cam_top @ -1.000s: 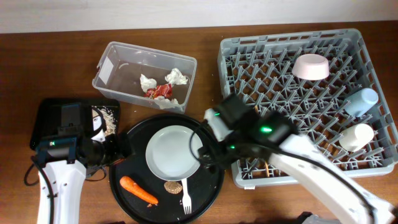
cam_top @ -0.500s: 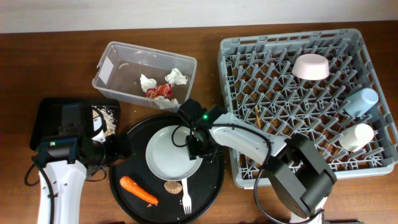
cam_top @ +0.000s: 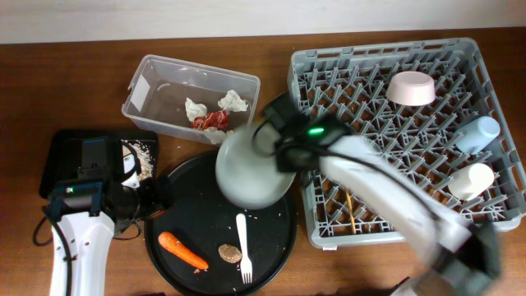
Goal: Sort waste into correct bins and load items into the dishwasher rack
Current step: 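Grasp the rim of the white plate with the right gripper, then stand the white plate upright in the rack's left side, release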
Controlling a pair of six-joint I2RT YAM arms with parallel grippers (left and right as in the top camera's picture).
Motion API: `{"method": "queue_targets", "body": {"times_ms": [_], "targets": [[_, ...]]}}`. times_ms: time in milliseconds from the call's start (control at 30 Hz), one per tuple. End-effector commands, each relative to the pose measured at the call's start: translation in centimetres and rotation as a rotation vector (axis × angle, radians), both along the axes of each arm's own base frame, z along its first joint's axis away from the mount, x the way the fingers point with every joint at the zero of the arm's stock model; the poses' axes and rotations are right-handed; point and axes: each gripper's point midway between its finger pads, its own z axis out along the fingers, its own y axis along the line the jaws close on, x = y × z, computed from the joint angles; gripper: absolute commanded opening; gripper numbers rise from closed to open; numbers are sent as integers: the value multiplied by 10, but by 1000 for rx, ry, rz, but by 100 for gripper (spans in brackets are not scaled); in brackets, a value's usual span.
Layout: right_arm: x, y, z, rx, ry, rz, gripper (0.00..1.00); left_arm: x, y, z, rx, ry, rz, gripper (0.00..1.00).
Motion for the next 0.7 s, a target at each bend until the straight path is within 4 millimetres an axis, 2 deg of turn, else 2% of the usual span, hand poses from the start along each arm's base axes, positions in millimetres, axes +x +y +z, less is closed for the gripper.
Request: {"method": "queue_targets", "body": {"times_ms": [0, 33, 67, 100, 133, 167, 200, 267, 333, 367, 467, 533, 567, 667], "targets": [[21, -107, 107, -235, -380, -204, 4, -2, 1, -1, -4, 1, 13, 99], [17, -140, 128, -329, -447, -289, 4, -1, 1, -1, -4, -1, 13, 99], [6, -187, 155, -475, -519, -413, 4, 0, 1, -1, -3, -5, 13, 99], [-2, -211, 167, -562, -544, -479, 4, 1, 1, 0, -3, -9, 13, 99], [-7, -225, 173, -614, -550, -514, 4, 2, 1, 0, -3, -12, 13, 99], [-15, -248, 181, -713, -549, -575, 4, 2, 1, 0, -3, -15, 13, 99], [-16, -259, 184, -763, -550, -613, 4, 2, 1, 0, -3, -15, 13, 99], [-7, -275, 187, -816, -572, -693, 4, 2, 1, 0, -3, -15, 13, 99], [9, -281, 177, -848, -560, -721, 4, 2, 1, 0, -3, -15, 13, 99], [20, -283, 166, -867, -534, -718, 4, 2, 1, 0, -3, -14, 13, 99], [53, -278, 115, -933, -412, -650, 4, 1, 1, 0, -3, -11, 13, 99], [64, -271, 87, -915, -348, -607, 4, 1, 1, 0, -3, -10, 13, 99], [72, -266, 62, -894, -289, -570, 4, 1, 1, 0, -3, -10, 13, 99], [78, -261, 37, -872, -240, -556, 4, 2, 1, 0, -3, -11, 13, 99]]}}
